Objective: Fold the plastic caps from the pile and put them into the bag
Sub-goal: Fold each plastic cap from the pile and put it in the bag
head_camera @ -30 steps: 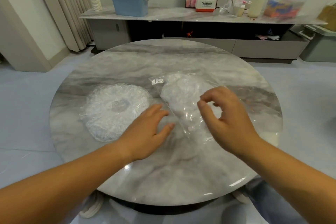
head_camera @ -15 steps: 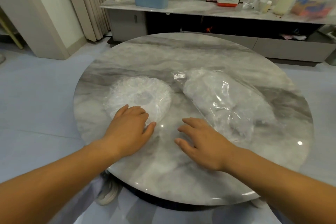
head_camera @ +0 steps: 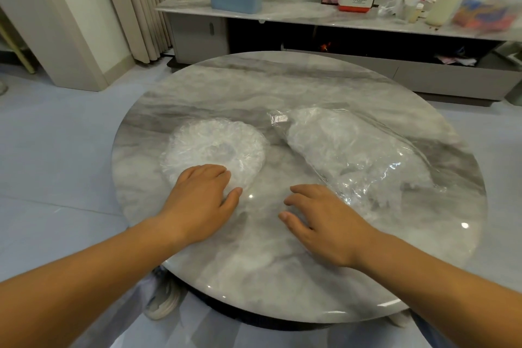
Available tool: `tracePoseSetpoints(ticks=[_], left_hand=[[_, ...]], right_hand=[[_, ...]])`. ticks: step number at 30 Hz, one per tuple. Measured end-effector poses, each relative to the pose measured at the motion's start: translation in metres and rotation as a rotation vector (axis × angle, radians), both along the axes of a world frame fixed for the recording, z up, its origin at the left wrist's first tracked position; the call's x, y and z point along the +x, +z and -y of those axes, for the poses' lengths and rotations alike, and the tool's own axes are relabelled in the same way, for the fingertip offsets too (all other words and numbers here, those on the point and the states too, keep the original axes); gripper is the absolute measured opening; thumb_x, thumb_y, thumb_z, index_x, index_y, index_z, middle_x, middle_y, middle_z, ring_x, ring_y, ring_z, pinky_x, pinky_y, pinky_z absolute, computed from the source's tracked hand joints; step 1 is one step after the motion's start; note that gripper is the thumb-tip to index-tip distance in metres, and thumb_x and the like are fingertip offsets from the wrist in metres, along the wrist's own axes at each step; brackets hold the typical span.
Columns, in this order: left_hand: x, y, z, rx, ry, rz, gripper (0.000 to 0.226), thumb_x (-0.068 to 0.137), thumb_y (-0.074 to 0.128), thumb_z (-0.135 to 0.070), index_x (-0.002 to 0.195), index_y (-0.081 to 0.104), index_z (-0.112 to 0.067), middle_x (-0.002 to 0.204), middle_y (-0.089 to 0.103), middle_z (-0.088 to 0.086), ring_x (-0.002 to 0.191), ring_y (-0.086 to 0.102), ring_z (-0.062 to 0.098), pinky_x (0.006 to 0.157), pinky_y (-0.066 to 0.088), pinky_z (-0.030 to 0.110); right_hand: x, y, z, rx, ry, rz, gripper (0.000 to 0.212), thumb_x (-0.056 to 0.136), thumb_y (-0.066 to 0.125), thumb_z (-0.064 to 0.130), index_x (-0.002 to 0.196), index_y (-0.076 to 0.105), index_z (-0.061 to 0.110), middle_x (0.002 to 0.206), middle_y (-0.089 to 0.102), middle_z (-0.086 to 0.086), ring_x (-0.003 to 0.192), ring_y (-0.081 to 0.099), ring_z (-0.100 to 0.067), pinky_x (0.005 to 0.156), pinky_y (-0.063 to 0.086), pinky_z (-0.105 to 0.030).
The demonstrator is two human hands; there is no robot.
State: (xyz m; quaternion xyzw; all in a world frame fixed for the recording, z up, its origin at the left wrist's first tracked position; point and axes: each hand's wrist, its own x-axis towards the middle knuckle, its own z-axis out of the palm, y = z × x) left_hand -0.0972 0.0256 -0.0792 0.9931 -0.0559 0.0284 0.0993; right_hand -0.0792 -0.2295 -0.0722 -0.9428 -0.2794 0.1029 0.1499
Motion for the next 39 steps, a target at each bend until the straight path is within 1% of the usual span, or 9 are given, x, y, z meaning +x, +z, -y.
tracePoseSetpoints(ticks=[2,4,7,11,16,20,24,31,39], left_hand=[[-0.002,0.003,0.001,-0.004,-0.005,0.019,0.056,0.095,0.018,-0.058,0.098,0.061,-0.021,0.101,0.059,-0.012,0.102,0.055,0.014,0.105,0.037,0.033],[-0.004,0.006,0.001,-0.006,-0.014,0.045,0.07,0.096,0.017,-0.058,0.135,0.057,-0.016,0.139,0.055,-0.003,0.132,0.048,0.019,0.114,0.028,0.033],[-0.014,0.021,0.006,-0.009,-0.081,0.065,0.079,0.094,0.016,-0.062,0.15,0.045,-0.014,0.155,0.043,0.001,0.144,0.037,0.02,0.118,0.021,0.031],[-0.036,0.024,0.01,0.044,-0.336,0.028,0.069,0.098,0.028,-0.062,0.145,0.052,-0.018,0.149,0.052,-0.001,0.135,0.047,0.017,0.112,0.025,0.027],[-0.053,0.005,0.014,0.058,-0.537,-0.032,0.059,0.099,0.041,-0.058,0.141,0.055,-0.02,0.142,0.056,-0.005,0.127,0.053,0.012,0.107,0.034,0.026],[-0.055,-0.005,0.012,0.048,-0.578,-0.03,0.059,0.095,0.05,-0.054,0.144,0.051,-0.022,0.143,0.055,-0.007,0.125,0.054,0.01,0.104,0.038,0.024],[-0.048,-0.008,0.007,-0.18,-0.473,-0.157,0.064,0.093,0.063,-0.05,0.15,0.041,-0.032,0.151,0.038,-0.019,0.138,0.033,-0.001,0.111,0.021,0.009],[-0.03,-0.007,0.004,-0.514,-0.283,-0.181,0.022,0.08,0.084,-0.035,0.099,0.076,-0.027,0.109,0.067,-0.019,0.102,0.063,-0.001,0.09,0.051,0.019],[-0.033,0.0,0.006,-0.72,-0.152,-0.295,0.004,0.086,0.077,-0.031,0.089,0.078,-0.028,0.098,0.074,-0.016,0.096,0.069,0.002,0.089,0.053,0.02]], right_hand=[[-0.001,0.002,0.001,0.018,0.012,0.008,0.072,0.094,0.025,0.069,0.135,0.058,0.021,0.151,0.047,0.002,0.144,0.036,-0.015,0.116,0.033,-0.031],[-0.002,0.006,0.002,0.061,0.027,0.017,0.057,0.1,0.037,0.061,0.137,0.058,0.023,0.155,0.042,0.004,0.146,0.033,-0.014,0.117,0.031,-0.029],[-0.005,0.016,0.006,0.18,0.094,0.059,0.06,0.095,0.033,0.067,0.133,0.062,0.03,0.163,0.028,0.01,0.148,0.023,-0.005,0.118,0.029,-0.028],[-0.013,0.019,0.015,0.193,0.307,0.134,0.044,0.102,0.038,0.056,0.118,0.073,0.035,0.166,0.022,0.012,0.153,0.012,-0.006,0.121,0.021,-0.031],[-0.027,0.003,0.024,0.051,0.372,0.047,0.065,0.101,0.015,0.067,0.123,0.069,0.039,0.167,0.014,0.018,0.154,-0.003,-0.003,0.123,0.019,-0.039],[-0.036,-0.008,0.031,0.054,0.353,0.014,0.064,0.101,0.016,0.068,0.135,0.061,0.039,0.163,0.026,0.016,0.151,0.012,0.0,0.121,0.021,-0.035],[-0.044,-0.012,0.041,0.046,0.382,0.053,0.056,0.104,0.026,0.064,0.137,0.06,0.036,0.158,0.038,0.011,0.149,0.022,-0.003,0.122,0.022,-0.03],[-0.042,-0.01,0.042,0.033,0.392,0.016,0.058,0.103,0.021,0.066,0.137,0.06,0.04,0.159,0.034,0.02,0.152,0.01,-0.001,0.122,0.021,-0.034],[-0.042,-0.01,0.038,0.015,0.376,0.024,0.07,0.101,0.009,0.068,0.145,0.053,0.034,0.156,0.038,0.02,0.148,0.018,0.0,0.119,0.021,-0.034]])
